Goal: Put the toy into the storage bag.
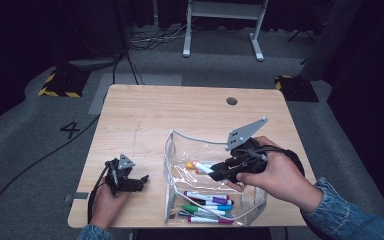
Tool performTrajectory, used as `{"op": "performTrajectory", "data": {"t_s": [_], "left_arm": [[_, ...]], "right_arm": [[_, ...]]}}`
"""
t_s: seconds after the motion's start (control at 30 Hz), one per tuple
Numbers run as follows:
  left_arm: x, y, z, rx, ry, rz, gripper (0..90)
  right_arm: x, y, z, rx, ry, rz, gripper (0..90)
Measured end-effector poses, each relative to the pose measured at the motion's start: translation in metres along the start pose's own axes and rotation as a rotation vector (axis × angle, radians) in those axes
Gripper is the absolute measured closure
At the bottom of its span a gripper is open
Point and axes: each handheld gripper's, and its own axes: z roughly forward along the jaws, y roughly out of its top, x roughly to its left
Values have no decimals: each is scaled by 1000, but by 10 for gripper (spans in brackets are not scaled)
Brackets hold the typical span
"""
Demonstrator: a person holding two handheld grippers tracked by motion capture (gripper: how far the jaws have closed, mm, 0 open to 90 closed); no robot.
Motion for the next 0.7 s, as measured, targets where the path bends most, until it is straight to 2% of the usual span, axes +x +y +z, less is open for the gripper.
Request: {"op": "performTrajectory", "data": {"t_s": [0.37,0.7], "left_arm": [[0,0,0,0,0,-1,119],[0,0,0,0,0,0,119]], "right_arm": [[5,-2,46,173,45,-35,765],[3,-11,76,286,54,-35,765]]}}
